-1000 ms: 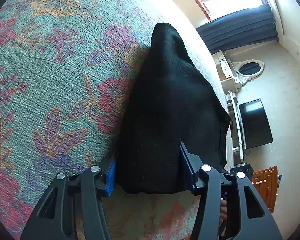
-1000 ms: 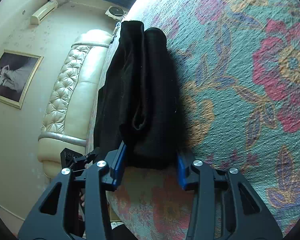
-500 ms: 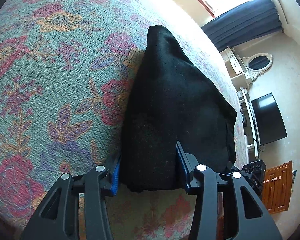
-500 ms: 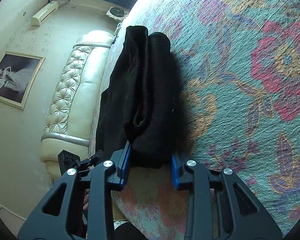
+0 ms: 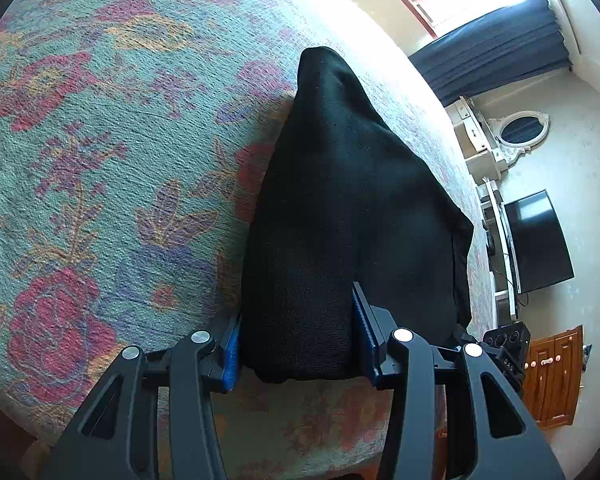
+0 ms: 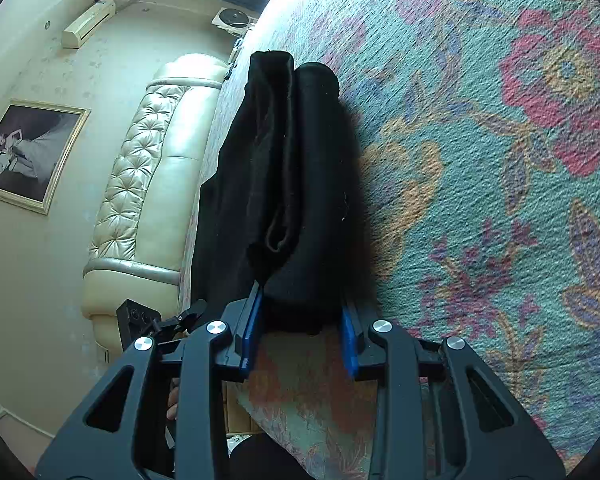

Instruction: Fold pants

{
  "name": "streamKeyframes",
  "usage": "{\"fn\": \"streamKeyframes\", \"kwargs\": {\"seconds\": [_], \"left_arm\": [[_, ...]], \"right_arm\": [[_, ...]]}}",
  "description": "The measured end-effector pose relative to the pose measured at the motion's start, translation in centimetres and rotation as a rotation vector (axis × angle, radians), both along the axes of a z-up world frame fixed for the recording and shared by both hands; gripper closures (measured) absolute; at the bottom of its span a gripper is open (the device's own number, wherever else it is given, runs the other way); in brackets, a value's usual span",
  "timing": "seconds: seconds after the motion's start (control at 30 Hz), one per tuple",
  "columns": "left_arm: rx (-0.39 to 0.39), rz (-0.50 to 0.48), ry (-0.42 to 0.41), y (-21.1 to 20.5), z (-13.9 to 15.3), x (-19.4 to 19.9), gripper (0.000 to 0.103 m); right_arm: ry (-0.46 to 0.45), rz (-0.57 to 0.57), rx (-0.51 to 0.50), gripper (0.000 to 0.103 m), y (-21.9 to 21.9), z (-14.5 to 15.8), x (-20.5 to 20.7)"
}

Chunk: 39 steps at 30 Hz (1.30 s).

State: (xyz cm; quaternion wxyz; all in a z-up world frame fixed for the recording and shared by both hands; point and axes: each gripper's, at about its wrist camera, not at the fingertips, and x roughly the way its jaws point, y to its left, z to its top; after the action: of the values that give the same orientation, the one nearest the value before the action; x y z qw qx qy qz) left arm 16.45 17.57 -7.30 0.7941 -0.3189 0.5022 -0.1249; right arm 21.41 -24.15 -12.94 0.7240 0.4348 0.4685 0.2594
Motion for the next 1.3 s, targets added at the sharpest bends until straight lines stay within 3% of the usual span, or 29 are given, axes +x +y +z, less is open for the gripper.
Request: {"fn": "streamKeyframes", "kwargs": {"seconds": [1.3], "left_arm": [[-0.030,-0.015,0.018,0.3,-1.3,2.0,0.054]], "right_arm": [[0.024,0.017,0.035,0.072,-1.3,-2.0,-0.3]]}}
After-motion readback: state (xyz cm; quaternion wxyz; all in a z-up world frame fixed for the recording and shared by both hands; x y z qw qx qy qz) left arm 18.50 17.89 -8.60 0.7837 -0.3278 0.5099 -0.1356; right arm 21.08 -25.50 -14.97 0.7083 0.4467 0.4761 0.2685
